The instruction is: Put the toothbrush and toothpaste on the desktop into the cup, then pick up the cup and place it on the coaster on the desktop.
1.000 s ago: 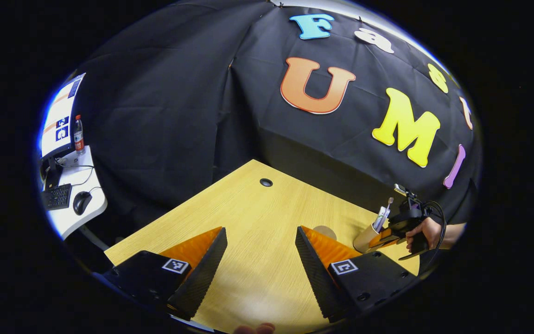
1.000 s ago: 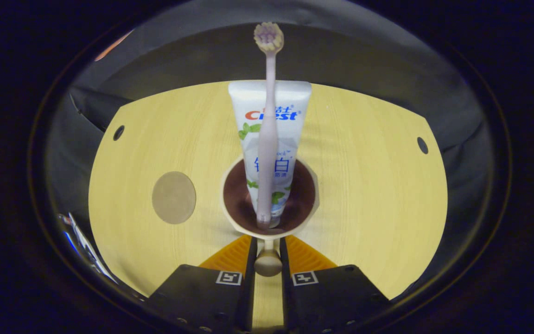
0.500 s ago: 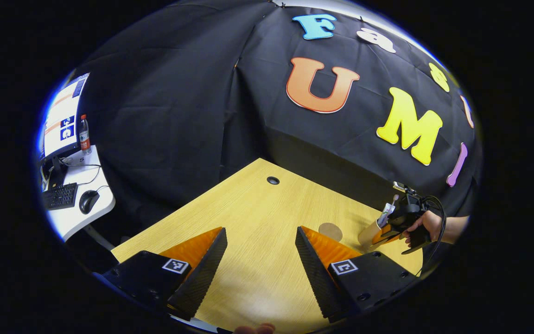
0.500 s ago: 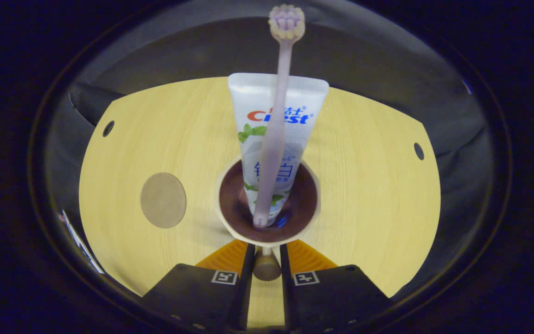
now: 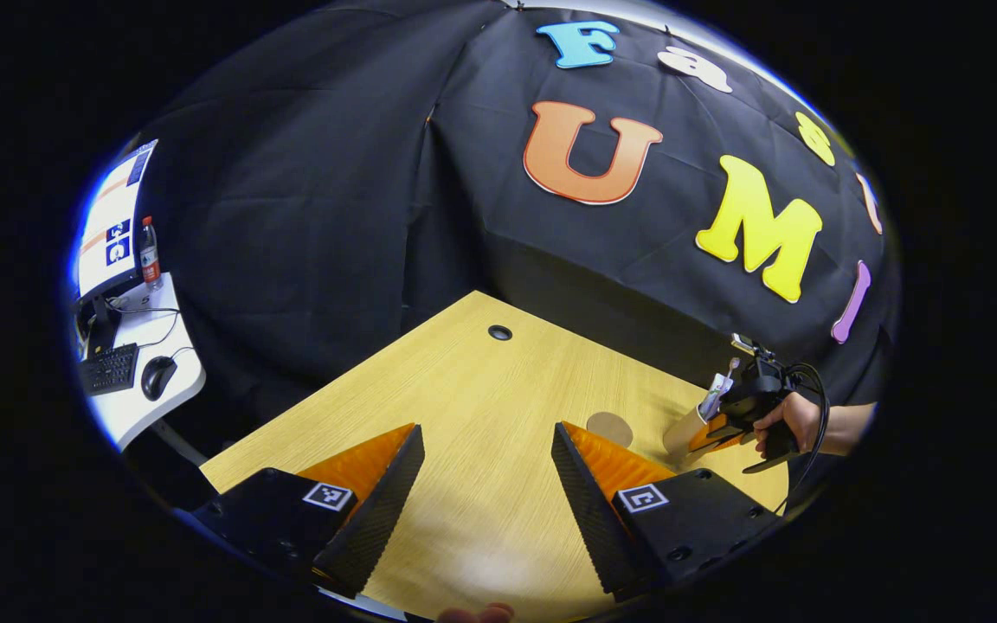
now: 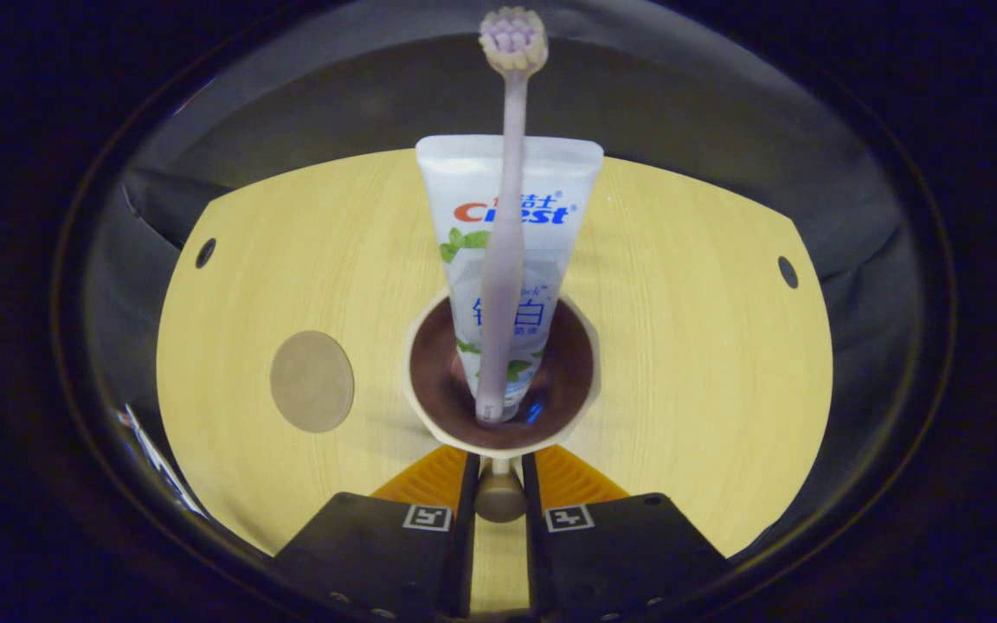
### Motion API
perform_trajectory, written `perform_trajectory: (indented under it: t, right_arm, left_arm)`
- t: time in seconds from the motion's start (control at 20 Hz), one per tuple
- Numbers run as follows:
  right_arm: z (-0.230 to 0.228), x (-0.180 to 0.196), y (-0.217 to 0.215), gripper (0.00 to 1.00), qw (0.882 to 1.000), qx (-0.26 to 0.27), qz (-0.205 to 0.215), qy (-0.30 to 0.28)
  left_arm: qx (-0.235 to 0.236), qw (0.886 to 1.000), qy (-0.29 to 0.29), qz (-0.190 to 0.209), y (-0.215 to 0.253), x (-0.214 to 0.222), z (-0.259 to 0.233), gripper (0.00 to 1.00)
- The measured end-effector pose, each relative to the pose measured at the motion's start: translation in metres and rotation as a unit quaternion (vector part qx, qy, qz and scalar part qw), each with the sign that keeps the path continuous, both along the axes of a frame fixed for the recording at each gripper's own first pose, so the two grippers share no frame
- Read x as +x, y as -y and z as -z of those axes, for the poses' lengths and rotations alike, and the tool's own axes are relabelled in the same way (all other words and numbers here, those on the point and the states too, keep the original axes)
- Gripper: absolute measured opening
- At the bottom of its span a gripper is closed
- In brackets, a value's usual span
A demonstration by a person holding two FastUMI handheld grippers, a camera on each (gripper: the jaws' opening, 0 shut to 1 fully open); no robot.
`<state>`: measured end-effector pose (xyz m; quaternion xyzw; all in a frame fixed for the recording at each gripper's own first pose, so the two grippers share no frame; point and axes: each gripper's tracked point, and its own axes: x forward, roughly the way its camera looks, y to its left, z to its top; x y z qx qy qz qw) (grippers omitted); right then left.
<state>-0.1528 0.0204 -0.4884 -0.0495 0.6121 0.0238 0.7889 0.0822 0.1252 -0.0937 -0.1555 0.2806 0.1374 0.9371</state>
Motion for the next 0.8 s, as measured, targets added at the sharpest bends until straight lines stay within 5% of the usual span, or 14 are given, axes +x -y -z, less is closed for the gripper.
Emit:
perform_trajectory:
  t: [0.3, 0.6, 0.75, 0.8]
  right_arm:
    - [-0.011, 0.003, -0.007, 0.23, 0.999, 0.025, 0.000, 0.027]
    - [-0.005, -0.004, -0.005, 0.22, 1.000, -0.012, 0.001, 0.008]
    - [-0.003, 0.005, -0.009, 0.42, 1.000, -0.007, 0.002, -0.007]
    - [-0.002, 0.005, -0.008, 0.41, 1.000, -0.003, 0.009, -0.009]
  left_arm:
    - [-0.004, 1.000, -0.002, 0.005, 0.003, -0.003, 0.002, 0.95]
    - [-0.004, 1.000, 0.002, 0.004, -0.004, -0.008, -0.001, 0.95]
    - [-0.001, 1.000, -0.003, -0.002, -0.008, -0.010, -0.001, 0.95]
    - [-0.001, 1.000, -0.005, -0.004, -0.009, -0.011, 0.002, 0.95]
